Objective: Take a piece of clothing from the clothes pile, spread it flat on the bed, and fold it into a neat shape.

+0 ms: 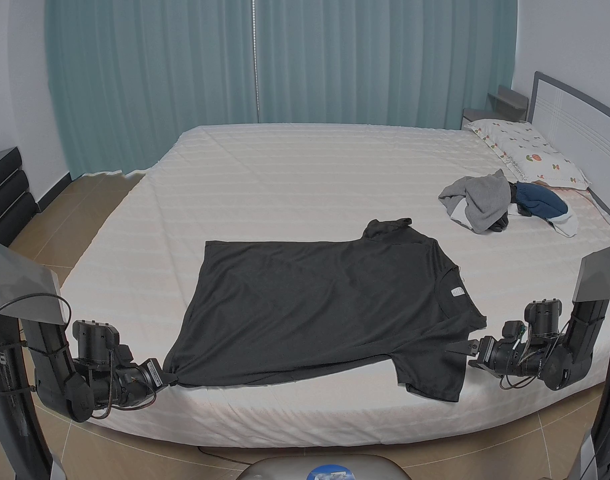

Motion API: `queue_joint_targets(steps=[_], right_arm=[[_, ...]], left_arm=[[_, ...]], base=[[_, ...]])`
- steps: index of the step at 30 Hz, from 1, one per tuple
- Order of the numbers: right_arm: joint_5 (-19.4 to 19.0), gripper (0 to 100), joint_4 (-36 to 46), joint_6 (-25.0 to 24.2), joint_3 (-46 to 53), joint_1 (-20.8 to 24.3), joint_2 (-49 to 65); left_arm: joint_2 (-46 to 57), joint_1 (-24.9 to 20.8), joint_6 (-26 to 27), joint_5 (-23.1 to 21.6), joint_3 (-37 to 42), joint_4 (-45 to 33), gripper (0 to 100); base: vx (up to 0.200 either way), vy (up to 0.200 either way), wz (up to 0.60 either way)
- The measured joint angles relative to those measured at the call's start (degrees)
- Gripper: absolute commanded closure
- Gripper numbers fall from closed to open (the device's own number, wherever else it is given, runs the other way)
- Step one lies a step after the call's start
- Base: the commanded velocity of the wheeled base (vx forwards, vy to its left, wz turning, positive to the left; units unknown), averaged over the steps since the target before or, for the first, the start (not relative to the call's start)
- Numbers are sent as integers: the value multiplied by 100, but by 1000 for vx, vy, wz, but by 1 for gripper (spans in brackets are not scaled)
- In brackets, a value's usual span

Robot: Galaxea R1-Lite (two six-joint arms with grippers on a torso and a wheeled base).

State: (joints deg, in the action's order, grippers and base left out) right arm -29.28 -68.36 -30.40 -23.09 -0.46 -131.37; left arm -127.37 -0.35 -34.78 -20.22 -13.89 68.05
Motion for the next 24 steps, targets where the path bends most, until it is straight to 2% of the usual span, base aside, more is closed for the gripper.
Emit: queue_joint_targets(steps=[3,4,9,24], right_arm=[[28,0,-6,-41,-59,54,-46],[57,100,-9,-39,-67,62,-55],[246,100,-33,-38,-80,73,-111],[378,100,-102,41,418,-297,96]], left_arm=[[0,0,-2,0,0,0,100],[0,0,-2,0,0,0,100],[0,0,-2,0,0,0,100],[0,13,-6,0,-9,0,100]], base=[[0,0,0],[0,0,0],[0,0,0],[0,0,0]])
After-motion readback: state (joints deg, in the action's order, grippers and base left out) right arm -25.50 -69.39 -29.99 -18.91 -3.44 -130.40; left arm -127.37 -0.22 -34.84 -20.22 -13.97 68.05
